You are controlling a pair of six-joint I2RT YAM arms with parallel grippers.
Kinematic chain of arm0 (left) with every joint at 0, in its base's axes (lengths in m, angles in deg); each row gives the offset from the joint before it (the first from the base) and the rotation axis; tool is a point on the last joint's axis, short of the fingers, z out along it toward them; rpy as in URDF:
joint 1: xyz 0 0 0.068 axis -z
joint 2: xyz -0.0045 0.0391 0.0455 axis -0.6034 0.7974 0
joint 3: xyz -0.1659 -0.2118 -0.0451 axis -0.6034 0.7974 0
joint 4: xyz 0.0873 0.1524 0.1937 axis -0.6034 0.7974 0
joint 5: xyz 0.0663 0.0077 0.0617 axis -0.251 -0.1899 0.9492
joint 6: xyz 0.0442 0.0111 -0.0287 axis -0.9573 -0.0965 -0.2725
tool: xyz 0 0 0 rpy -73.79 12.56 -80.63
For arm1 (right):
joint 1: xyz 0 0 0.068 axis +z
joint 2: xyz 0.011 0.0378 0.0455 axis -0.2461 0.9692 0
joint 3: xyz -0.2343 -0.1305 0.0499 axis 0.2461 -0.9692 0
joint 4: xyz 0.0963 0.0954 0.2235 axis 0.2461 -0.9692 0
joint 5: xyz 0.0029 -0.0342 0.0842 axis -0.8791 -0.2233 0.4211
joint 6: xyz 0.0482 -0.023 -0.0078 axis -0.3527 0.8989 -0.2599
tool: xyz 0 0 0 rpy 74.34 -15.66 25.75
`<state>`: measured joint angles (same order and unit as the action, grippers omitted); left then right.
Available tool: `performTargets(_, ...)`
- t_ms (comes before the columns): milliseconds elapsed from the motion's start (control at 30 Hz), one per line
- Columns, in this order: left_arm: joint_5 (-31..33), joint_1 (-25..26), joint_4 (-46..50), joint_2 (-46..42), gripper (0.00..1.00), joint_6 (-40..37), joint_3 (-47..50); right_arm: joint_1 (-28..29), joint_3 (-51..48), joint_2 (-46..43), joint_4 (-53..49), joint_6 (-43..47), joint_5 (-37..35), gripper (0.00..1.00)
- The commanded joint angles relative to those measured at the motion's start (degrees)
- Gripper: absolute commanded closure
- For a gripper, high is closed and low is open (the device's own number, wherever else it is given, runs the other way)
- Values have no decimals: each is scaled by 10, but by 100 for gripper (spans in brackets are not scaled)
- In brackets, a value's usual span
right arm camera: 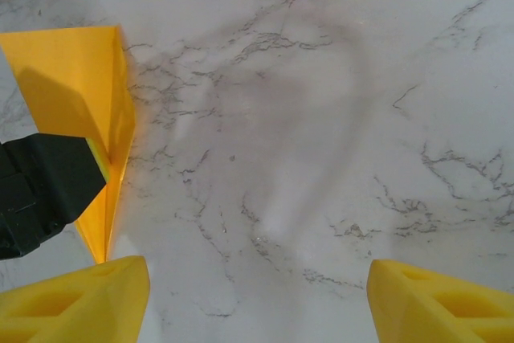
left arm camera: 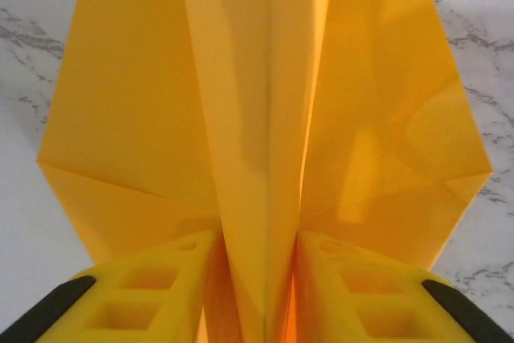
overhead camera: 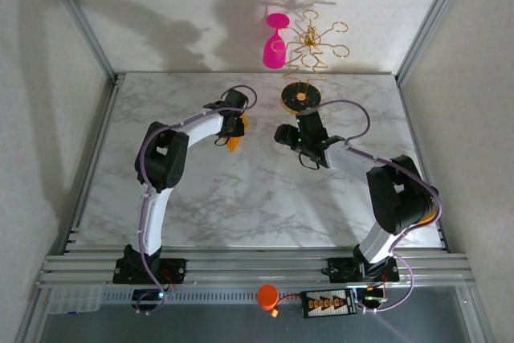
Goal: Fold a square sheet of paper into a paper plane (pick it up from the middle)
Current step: Move the paper plane to the top-center of the table.
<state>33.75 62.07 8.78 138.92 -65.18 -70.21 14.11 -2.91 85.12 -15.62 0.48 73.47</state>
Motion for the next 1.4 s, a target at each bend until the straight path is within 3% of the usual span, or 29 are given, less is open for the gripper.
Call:
performTargets(0,12,2,23,26,68,2,-8,-4,10,12,-1,-6,5,27)
performTargets(667,52,13,-12,56,66,-35,-18,-4,12,20,1,-8,5,27)
performTargets(833,69,13,-15,56,60,-12,-19,-4,12,21,2,-8,5,28)
performTargets(1067,53,13,-22,61,60,8,-23,-4,11,21,0,-8,6,28)
performTargets(1367,25,16,-27,14,59,-33,-29,-4,22,19,0,-5,7,28)
